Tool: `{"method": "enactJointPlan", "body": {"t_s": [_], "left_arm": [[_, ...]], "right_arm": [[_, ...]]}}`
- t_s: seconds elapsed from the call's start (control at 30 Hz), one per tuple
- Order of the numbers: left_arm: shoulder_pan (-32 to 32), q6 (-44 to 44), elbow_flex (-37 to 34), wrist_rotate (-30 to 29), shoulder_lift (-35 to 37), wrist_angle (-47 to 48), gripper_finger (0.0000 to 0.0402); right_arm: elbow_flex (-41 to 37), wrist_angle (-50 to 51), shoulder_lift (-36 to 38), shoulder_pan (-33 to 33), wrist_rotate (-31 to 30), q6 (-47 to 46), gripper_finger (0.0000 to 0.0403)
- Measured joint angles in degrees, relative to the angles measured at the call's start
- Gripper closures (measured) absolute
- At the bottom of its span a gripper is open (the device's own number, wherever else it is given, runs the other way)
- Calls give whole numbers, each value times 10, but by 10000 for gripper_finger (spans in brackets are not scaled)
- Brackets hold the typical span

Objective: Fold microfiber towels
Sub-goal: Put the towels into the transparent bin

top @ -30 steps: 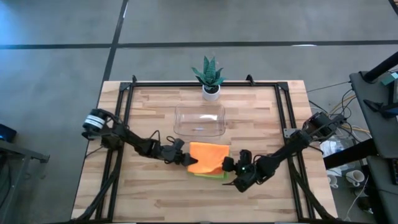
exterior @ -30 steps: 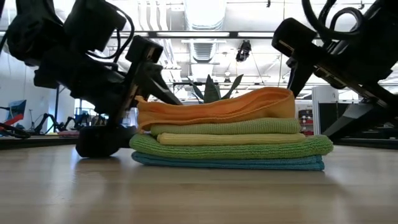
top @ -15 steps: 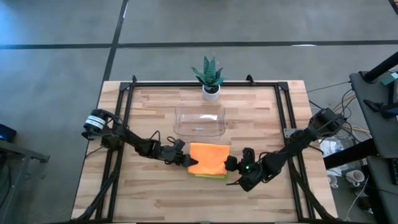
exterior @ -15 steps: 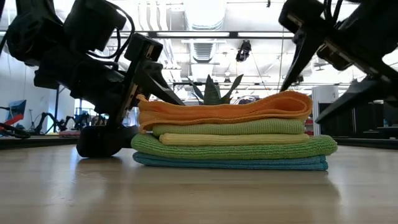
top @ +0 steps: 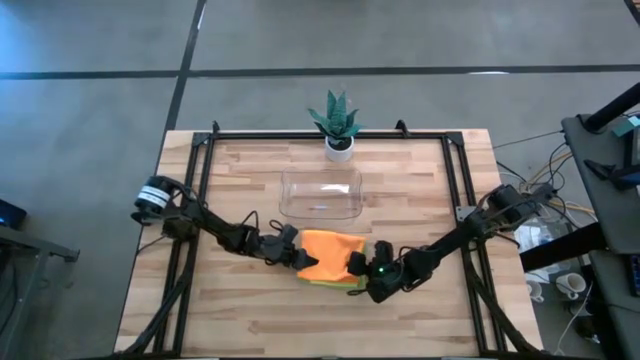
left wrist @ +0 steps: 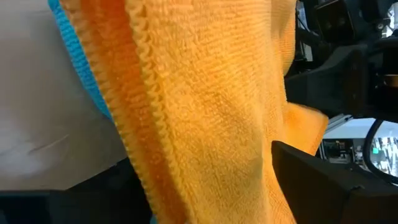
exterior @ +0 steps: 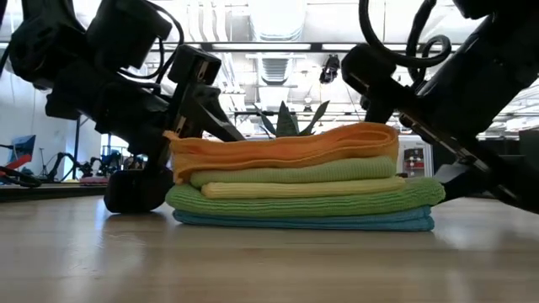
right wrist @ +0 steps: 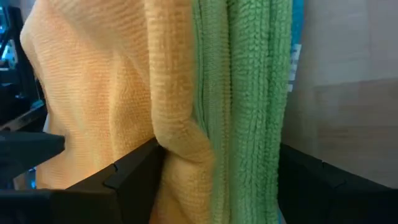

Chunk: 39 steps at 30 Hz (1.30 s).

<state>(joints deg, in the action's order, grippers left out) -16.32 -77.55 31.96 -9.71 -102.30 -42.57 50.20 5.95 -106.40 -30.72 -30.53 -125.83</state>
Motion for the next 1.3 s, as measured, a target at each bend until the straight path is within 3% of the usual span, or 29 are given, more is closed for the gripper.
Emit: {"method": "enactJointPlan", "body": {"t_s": [0.13, 0.23, 0.43, 0.53, 0.6, 0.77, 0.97, 1.13, 1.3], "left_arm": [[0, 12, 8, -12, -1, 7, 172], [0, 12, 19, -26, -1, 32, 235], [0, 22, 30, -49, -2, 43, 380], [2, 27, 39, -53, -3, 47, 381], [2, 30, 50, -55, -3, 58, 378], [4, 39, 90, -51, -3, 98, 382], [6, 49, 127, -26, 14, 157, 384], [9, 44, 131, -15, 76, 218, 385], [25, 49, 131, -3, 165, 303, 385]], "right_arm": [[-1, 5, 3, 1, 9, 21, 151], [-1, 9, 5, 3, 15, 23, 181], [-2, 10, 3, 4, 17, 19, 294], [-1, 9, 4, 4, 23, 28, 356], [2, 13, 9, 6, 25, 29, 374], [24, 81, 37, 19, 48, 58, 373], [120, 311, 63, 24, 74, 66, 373], [207, 438, 71, 52, 89, 125, 373], [285, 456, 73, 113, 95, 240, 373]]}}
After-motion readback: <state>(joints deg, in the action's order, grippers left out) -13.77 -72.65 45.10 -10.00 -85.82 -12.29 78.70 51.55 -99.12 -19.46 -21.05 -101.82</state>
